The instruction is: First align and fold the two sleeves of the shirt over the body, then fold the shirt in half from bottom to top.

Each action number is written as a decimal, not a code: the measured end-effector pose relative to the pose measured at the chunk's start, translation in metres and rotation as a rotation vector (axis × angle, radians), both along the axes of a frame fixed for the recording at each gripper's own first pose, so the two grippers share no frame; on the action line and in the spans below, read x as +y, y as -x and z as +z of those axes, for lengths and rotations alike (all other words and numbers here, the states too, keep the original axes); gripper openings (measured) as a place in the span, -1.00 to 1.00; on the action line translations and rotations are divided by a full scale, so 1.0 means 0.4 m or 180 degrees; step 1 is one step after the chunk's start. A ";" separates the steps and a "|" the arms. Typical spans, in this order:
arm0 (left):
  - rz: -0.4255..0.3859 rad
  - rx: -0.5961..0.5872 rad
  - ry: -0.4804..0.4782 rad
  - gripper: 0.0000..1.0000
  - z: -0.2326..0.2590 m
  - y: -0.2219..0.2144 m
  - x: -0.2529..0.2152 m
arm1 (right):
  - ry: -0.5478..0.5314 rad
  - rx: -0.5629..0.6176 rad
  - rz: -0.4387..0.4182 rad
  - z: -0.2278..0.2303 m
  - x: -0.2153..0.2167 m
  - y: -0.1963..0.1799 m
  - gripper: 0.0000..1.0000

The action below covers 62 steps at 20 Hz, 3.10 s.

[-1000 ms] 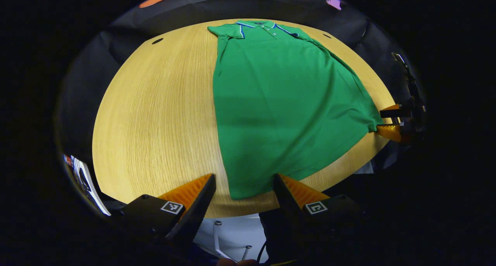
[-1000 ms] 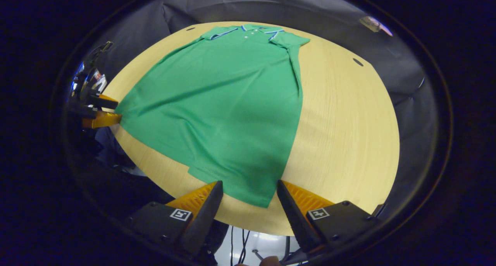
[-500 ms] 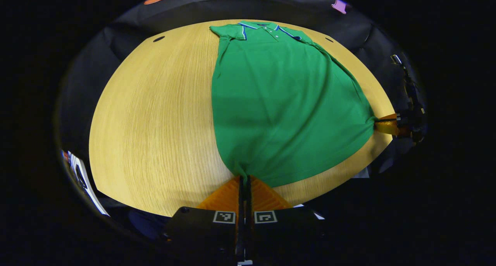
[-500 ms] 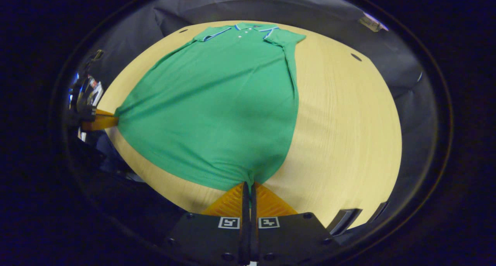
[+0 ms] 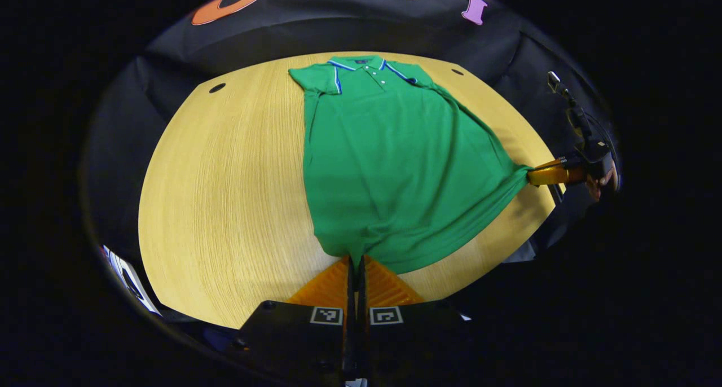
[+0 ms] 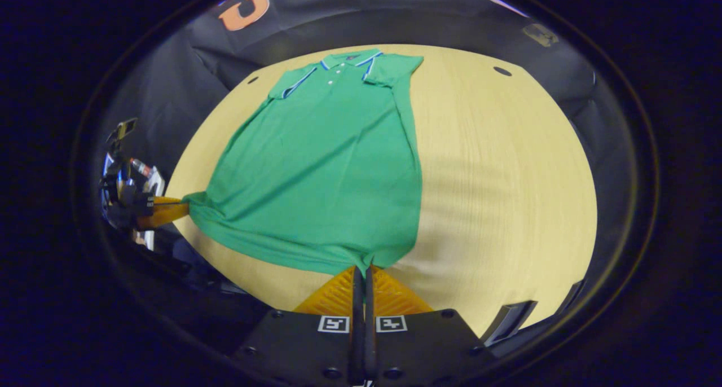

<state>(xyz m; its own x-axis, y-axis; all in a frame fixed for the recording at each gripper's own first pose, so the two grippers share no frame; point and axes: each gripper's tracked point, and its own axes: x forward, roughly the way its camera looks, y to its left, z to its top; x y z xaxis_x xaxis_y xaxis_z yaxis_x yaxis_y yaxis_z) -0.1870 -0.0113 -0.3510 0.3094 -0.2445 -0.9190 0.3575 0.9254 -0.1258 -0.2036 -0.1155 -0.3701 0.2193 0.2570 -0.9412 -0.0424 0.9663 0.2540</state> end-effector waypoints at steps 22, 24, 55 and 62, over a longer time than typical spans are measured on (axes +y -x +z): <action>0.0117 -0.0845 0.0381 -0.94 0.152 -0.598 -0.044 | -0.0110 -0.0920 -0.0378 0.180 -0.057 -0.603 -0.96; 0.0138 -0.0909 0.0394 -0.94 0.169 -0.665 -0.042 | -0.0102 -0.0982 -0.0383 0.180 -0.062 -0.659 -0.96; 0.0807 -0.1515 0.0214 -0.69 -0.064 -1.233 -0.049 | 0.0378 -0.1731 -0.0306 -0.050 -0.067 -1.214 -0.75; 0.1107 -0.1786 0.0300 0.94 0.094 -1.193 -0.018 | 0.0707 -0.2200 -0.0472 0.125 -0.101 -1.189 0.80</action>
